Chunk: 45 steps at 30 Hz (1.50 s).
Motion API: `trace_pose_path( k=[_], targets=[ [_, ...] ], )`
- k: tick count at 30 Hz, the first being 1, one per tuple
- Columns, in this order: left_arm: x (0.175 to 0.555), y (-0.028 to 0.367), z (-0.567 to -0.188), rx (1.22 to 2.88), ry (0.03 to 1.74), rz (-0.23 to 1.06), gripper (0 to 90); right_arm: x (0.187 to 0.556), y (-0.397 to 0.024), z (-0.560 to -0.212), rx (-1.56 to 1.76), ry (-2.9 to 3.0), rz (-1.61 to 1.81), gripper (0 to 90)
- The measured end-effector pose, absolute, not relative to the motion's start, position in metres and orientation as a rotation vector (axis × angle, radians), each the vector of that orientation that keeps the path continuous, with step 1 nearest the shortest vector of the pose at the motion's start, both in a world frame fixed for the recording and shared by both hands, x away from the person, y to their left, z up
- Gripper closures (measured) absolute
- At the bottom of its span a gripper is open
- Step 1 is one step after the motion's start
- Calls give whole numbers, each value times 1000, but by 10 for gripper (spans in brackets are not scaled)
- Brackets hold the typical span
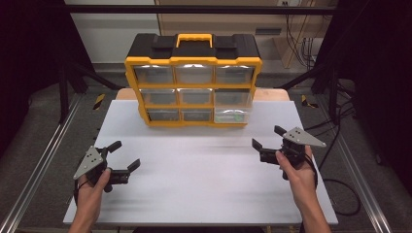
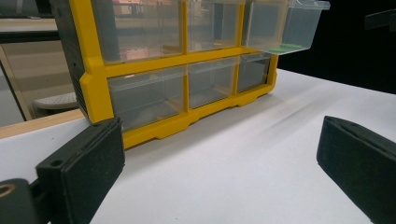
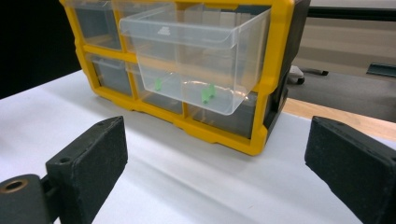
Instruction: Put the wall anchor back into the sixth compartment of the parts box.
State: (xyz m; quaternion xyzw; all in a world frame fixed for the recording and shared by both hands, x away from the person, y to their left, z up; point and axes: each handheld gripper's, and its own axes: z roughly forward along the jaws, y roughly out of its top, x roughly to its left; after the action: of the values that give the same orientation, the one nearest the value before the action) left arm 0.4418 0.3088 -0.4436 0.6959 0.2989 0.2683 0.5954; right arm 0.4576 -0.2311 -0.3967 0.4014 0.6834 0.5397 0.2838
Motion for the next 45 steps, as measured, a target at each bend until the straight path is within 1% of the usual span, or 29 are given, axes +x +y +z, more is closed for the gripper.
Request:
trace_pose_path(
  k=[17, 27, 45],
  targets=[
    [441, 309, -442, 1621, 683, 632, 11, 447, -227, -419, 1079, 1878, 1459, 63],
    [440, 308, -442, 1628, 664, 624, 10, 440, -227, -425, 1060, 1890, 1463, 65],
    [440, 305, -443, 1641, 649, 618, 9, 439, -222, -434, 1036, 1891, 1496, 63]
  ],
)
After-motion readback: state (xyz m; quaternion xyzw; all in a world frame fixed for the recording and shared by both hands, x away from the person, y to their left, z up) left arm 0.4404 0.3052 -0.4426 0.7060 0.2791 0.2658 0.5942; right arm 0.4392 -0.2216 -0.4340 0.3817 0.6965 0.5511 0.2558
